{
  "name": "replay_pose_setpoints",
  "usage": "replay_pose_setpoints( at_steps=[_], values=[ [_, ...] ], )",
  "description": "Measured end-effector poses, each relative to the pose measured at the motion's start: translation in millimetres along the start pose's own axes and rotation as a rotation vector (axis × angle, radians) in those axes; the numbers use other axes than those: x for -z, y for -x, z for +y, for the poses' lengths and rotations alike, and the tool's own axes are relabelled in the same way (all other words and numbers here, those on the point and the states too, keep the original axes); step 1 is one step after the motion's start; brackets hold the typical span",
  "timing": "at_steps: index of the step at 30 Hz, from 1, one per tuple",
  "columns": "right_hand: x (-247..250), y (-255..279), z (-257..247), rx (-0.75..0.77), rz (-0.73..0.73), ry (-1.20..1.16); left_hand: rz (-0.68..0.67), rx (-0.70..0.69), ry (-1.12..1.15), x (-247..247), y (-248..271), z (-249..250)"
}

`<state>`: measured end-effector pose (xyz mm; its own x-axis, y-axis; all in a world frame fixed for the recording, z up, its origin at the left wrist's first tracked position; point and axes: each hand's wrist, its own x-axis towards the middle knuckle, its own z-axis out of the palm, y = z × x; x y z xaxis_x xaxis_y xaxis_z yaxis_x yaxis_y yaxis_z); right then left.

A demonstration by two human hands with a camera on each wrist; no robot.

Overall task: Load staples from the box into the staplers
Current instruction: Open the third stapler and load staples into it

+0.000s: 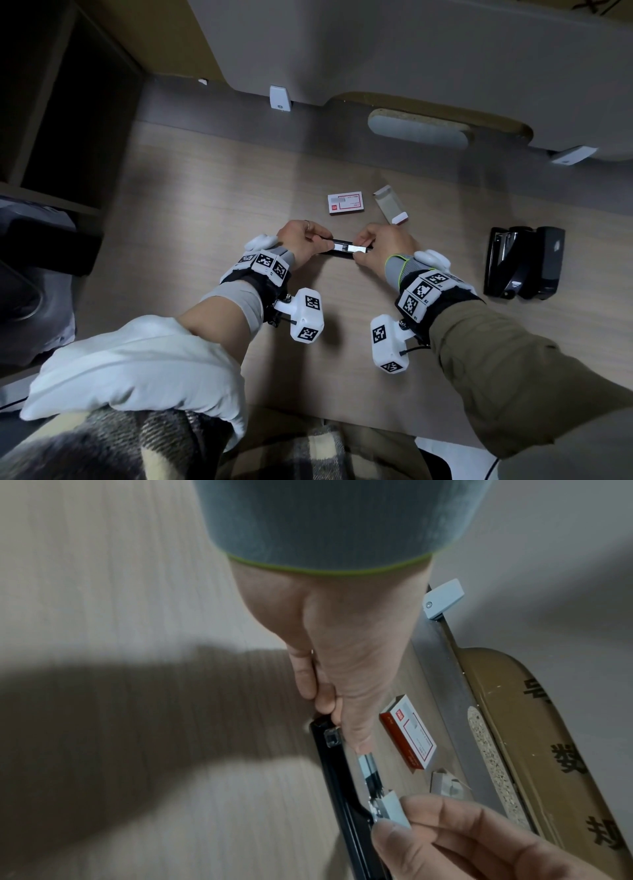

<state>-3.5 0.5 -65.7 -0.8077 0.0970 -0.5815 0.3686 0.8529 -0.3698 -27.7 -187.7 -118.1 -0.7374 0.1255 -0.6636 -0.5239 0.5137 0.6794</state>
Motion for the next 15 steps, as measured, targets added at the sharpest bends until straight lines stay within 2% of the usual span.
replay_pose_setpoints(
  at_steps=[15],
  values=[
    [4.6, -1.0, -3.1, -0.014, -0.027, 0.042, -0.003, 0.011, 0.003, 1.2, 0.5, 2.5]
  ],
)
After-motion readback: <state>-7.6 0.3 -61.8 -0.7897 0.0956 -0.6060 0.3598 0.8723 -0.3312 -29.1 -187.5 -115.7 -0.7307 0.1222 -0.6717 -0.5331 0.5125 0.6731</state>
